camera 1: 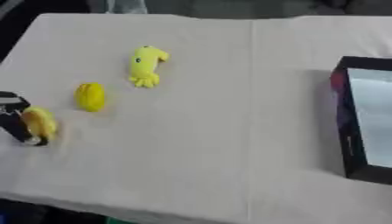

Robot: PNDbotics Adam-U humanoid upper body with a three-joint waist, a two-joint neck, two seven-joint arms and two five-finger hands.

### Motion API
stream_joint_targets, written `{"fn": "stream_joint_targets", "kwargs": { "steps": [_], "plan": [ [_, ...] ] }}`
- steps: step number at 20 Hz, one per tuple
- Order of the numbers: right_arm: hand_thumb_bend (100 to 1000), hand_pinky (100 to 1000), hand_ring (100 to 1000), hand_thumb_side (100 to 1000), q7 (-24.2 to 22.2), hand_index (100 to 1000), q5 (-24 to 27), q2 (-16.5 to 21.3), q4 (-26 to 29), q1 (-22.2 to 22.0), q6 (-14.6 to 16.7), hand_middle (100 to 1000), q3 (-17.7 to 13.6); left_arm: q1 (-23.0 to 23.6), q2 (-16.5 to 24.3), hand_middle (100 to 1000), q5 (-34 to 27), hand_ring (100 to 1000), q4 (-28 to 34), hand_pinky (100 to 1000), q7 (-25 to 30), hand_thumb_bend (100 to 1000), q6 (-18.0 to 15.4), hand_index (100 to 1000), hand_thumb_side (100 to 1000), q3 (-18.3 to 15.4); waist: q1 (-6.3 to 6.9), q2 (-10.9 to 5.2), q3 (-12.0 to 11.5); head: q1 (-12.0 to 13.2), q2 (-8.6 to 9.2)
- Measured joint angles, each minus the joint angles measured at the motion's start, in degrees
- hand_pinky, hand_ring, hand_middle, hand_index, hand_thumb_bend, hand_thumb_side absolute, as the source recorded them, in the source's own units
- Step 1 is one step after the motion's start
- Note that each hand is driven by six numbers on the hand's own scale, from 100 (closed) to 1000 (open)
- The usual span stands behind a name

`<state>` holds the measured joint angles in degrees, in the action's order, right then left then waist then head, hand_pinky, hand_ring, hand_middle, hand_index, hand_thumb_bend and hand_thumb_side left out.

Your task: Pick up the objects with one hand, pass them to the other hand, and then place them into the box on the other side of the table.

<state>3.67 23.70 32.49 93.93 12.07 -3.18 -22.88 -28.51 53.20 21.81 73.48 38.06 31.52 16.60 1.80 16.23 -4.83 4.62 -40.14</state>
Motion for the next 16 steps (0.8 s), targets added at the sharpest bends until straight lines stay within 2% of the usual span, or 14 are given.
{"fn": "stream_joint_targets", "kwargs": {
  "steps": [4,8,16],
  "plan": [
    [100,1000,1000,684,0.0,1000,0.0,0.0,0.0,0.0,0.0,1000,0.0,0.4,0.4,558,-0.7,694,1.5,765,0.0,565,0.0,495,100,-0.3,0.02,0.00,0.0,-0.1,-0.01],
    [100,1000,1000,690,-0.1,1000,0.0,0.0,0.0,0.0,0.0,1000,0.0,0.6,0.9,559,-1.1,682,2.9,757,-0.2,565,0.2,512,100,-0.6,0.02,0.00,0.0,-0.2,-0.02],
    [100,1000,1000,673,-0.3,1000,0.3,0.0,0.0,0.0,-0.1,1000,0.0,0.9,0.9,535,-3.9,651,5.9,763,-1.8,475,1.8,519,100,-1.9,0.02,0.00,-0.1,-0.5,-0.02]
  ]
}}
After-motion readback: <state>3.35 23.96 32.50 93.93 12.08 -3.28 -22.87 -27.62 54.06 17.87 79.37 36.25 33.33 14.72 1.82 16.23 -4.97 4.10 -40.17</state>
